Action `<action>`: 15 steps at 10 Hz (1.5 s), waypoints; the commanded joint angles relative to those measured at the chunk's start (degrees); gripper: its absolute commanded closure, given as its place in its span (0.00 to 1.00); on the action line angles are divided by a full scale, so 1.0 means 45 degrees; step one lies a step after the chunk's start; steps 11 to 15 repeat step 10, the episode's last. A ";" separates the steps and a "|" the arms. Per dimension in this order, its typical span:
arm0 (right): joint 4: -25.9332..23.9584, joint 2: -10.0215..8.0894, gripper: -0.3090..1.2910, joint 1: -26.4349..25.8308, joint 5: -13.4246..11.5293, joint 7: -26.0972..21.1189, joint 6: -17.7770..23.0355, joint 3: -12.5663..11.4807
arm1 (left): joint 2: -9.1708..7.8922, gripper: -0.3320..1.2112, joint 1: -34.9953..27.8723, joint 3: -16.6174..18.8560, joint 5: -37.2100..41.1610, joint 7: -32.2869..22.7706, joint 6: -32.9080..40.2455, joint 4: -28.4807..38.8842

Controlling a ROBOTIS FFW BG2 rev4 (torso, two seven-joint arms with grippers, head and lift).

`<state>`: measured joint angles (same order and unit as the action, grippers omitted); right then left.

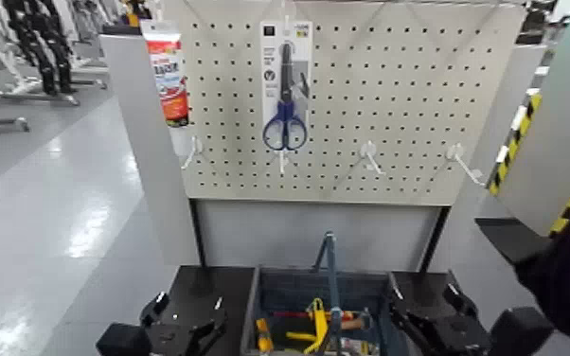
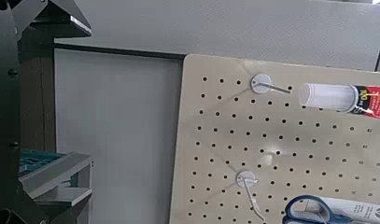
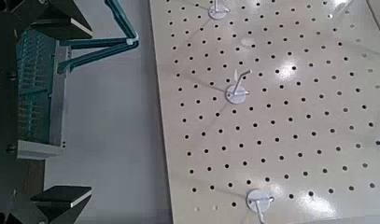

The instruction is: Put the yellow roller into the crate.

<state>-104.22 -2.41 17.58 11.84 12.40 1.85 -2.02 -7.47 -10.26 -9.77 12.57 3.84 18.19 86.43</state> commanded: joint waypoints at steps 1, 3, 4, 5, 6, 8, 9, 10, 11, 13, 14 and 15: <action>0.0171 0.0184 0.28 0.0585 -0.0483 -0.0530 0.1033 0.0195 | -0.0039 0.28 -0.0006 -0.0016 0.0000 0.0006 -0.0020 0.0012; 0.0405 0.0399 0.28 0.0878 -0.0990 -0.0686 0.1873 0.0215 | -0.0039 0.28 -0.0006 0.0003 0.0000 0.0006 -0.0020 0.0012; 0.0425 0.0497 0.28 0.1074 -0.1303 -0.1018 0.2127 0.0293 | -0.0039 0.28 -0.0025 0.0023 0.0000 -0.0014 -0.0020 0.0032; 0.0425 0.0497 0.28 0.1210 -0.1615 -0.1467 0.2401 0.0410 | -0.0039 0.28 -0.0025 0.0023 0.0000 0.0006 -0.0020 0.0032; 0.0425 0.0497 0.28 0.1406 -0.1713 -0.2073 0.2596 0.0586 | -0.0039 0.28 -0.0045 0.0042 0.0000 0.0006 -0.0020 0.0051; 0.0522 0.0517 0.28 0.1523 -0.1791 -0.2268 0.2811 0.0703 | -0.0039 0.28 -0.0084 0.0042 0.0039 0.0006 -0.0020 0.0071; 0.0542 0.0517 0.27 0.1562 -0.1791 -0.2561 0.2850 0.0762 | -0.0058 0.28 -0.0084 0.0042 0.0039 0.0006 -0.0020 0.0071; 0.0503 0.0517 0.27 0.1562 -0.1869 -0.2561 0.2830 0.0762 | -0.0078 0.28 -0.0065 0.0003 0.0039 0.0006 -0.0020 0.0071; 0.0503 0.0517 0.27 0.1562 -0.1869 -0.2561 0.2830 0.0762 | -0.0078 0.28 -0.0065 0.0003 0.0039 0.0006 -0.0020 0.0071; 0.0503 0.0517 0.27 0.1562 -0.1869 -0.2561 0.2830 0.0762 | -0.0078 0.28 -0.0065 0.0003 0.0039 0.0006 -0.0020 0.0071; 0.0503 0.0517 0.27 0.1562 -0.1869 -0.2561 0.2830 0.0762 | -0.0078 0.28 -0.0065 0.0003 0.0039 0.0006 -0.0020 0.0071; 0.0503 0.0517 0.27 0.1562 -0.1869 -0.2561 0.2830 0.0762 | -0.0078 0.28 -0.0065 0.0003 0.0039 0.0006 -0.0020 0.0071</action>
